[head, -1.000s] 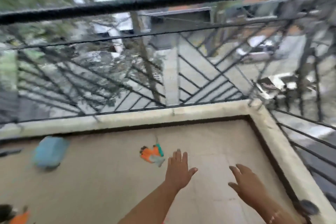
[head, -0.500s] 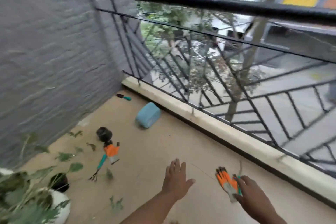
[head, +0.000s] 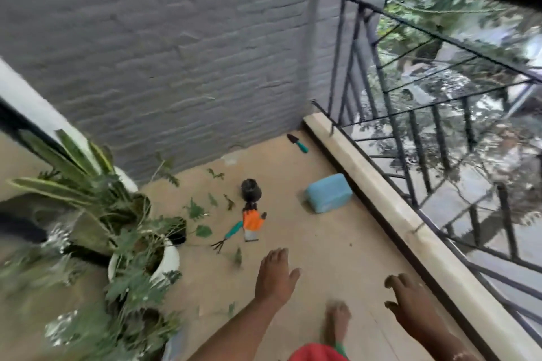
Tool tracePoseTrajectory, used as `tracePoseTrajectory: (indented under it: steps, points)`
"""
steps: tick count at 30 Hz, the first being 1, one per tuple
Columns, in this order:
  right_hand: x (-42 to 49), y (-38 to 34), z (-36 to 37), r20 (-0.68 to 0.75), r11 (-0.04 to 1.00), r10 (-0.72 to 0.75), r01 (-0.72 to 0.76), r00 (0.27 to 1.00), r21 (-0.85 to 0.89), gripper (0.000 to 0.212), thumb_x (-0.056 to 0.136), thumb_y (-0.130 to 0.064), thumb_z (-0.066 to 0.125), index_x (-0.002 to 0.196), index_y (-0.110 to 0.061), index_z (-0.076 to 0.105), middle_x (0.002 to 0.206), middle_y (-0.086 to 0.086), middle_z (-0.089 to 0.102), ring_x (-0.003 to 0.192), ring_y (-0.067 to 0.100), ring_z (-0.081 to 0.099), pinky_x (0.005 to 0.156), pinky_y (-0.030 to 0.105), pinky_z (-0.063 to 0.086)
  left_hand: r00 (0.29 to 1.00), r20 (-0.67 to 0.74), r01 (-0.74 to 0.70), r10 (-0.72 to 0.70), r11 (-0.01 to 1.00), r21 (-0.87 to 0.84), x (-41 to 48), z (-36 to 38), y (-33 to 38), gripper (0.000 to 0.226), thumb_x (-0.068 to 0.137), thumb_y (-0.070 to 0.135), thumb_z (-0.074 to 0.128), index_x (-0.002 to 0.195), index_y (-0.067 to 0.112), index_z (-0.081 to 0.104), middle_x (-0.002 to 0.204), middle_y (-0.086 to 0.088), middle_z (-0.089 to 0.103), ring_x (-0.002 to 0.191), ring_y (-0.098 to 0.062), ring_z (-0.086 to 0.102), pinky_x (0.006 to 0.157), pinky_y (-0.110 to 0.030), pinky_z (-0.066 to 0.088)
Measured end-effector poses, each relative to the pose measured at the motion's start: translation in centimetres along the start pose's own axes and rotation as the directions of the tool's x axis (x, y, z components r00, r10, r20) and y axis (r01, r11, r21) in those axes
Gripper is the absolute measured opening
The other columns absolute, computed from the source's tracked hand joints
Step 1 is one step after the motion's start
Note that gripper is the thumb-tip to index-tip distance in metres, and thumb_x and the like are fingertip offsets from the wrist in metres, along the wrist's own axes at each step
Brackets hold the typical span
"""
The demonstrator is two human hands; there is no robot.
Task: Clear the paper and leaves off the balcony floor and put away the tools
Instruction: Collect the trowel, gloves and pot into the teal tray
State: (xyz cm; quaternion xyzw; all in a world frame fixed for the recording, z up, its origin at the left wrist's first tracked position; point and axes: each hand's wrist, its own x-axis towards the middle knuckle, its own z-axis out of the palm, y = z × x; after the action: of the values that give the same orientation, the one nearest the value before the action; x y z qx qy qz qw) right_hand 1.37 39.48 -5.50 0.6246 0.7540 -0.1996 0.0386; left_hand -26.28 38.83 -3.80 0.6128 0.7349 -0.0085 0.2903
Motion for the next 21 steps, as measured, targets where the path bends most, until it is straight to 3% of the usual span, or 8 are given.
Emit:
tracePoseTrajectory:
  steps: [4,7,10,12,14,16,18,21]
  points:
    - [7.1,0.2,-2.2,0.120,0.992,-0.092,0.101,0.989,-0.077,0.035,0.078,-0.027,0.072,0.107,-0.019,0.055,0.108,-0.002,0.052,0.104,0.022,0.052,0.081,0.030,0.042,0.993,-0.030,0.117,-0.118,0.992,-0.042,3.8,-1.7,-0.8,0.057,0.098,0.038,0.038,0.146,0.011,0.024,0.150,-0.006,0.031,0.138,-0.016,0.028,0.112,-0.024,0.020]
    - [12.0,1.8,-4.1,0.138,0.995,-0.082,0.090,0.987,-0.048,0.040,0.053,-0.012,0.087,0.082,-0.018,0.062,0.085,-0.001,0.057,0.077,0.024,0.058,0.061,0.032,0.044,0.982,-0.038,0.181,-0.182,0.983,-0.039,6.9,-3.4,-0.8,0.056,0.097,0.035,0.041,0.145,0.012,0.025,0.147,-0.005,0.035,0.134,-0.018,0.033,0.110,-0.024,0.026]
    - [18.1,5.2,-5.3,0.081,0.989,-0.139,0.142,0.987,-0.032,0.059,0.034,0.005,0.079,0.069,-0.029,0.045,0.072,-0.012,0.039,0.054,0.014,0.047,0.046,0.024,0.039,0.966,-0.095,0.230,-0.239,0.969,-0.092,10.3,-5.5,0.1,0.055,0.096,0.036,0.042,0.144,0.013,0.028,0.145,-0.005,0.037,0.132,-0.017,0.036,0.107,-0.024,0.030]
    - [21.2,5.6,-6.8,0.124,0.996,-0.093,0.094,0.988,-0.002,0.045,0.044,0.010,0.068,0.066,-0.021,0.043,0.066,-0.010,0.037,0.053,0.019,0.051,0.046,0.026,0.038,0.959,-0.105,0.247,-0.264,0.957,-0.152,12.7,-6.7,0.8,0.056,0.097,0.035,0.043,0.145,0.013,0.026,0.147,-0.005,0.035,0.134,-0.018,0.035,0.106,-0.024,0.031]
    - [23.0,3.6,-9.9,0.111,0.998,-0.013,0.007,0.994,0.056,0.027,0.068,0.002,0.058,0.062,-0.020,0.044,0.064,-0.004,0.043,0.059,0.014,0.050,0.050,0.019,0.034,0.952,-0.100,0.267,-0.290,0.944,-0.192,14.8,-7.7,1.2,0.056,0.096,0.035,0.044,0.145,0.014,0.026,0.146,-0.005,0.034,0.133,-0.019,0.035,0.104,-0.025,0.033]
    - [25.3,1.9,-11.8,0.103,0.973,0.088,-0.107,0.991,0.202,0.033,0.084,-0.007,0.049,0.061,-0.029,0.040,0.063,-0.006,0.042,0.058,0.003,0.041,0.049,0.016,0.032,0.951,-0.117,0.261,-0.286,0.946,-0.194,16.9,-8.8,1.5,0.051,0.096,0.035,0.045,0.141,0.016,0.032,0.141,-0.003,0.039,0.129,-0.018,0.040,0.100,-0.026,0.036]
    - [28.4,0.2,-13.2,0.143,0.955,0.090,-0.127,0.986,0.268,0.034,0.089,-0.012,0.046,0.063,-0.033,0.042,0.065,-0.007,0.042,0.060,0.000,0.040,0.051,0.015,0.032,0.950,-0.135,0.251,-0.282,0.945,-0.209,19.4,-10.2,1.4,0.044,0.096,0.032,0.045,0.136,0.016,0.038,0.135,-0.002,0.043,0.124,-0.018,0.043,0.094,-0.026,0.038]
    - [32.7,-2.1,-14.9,0.101,0.989,0.043,-0.056,0.994,0.135,0.016,0.089,-0.017,0.046,0.086,-0.019,0.062,0.084,-0.001,0.058,0.083,0.017,0.056,0.065,0.024,0.038,0.937,-0.149,0.270,-0.314,0.927,-0.260,23.5,-12.4,0.6,0.041,0.096,0.028,0.047,0.133,0.012,0.042,0.132,-0.004,0.047,0.121,-0.019,0.045,0.093,-0.025,0.037]
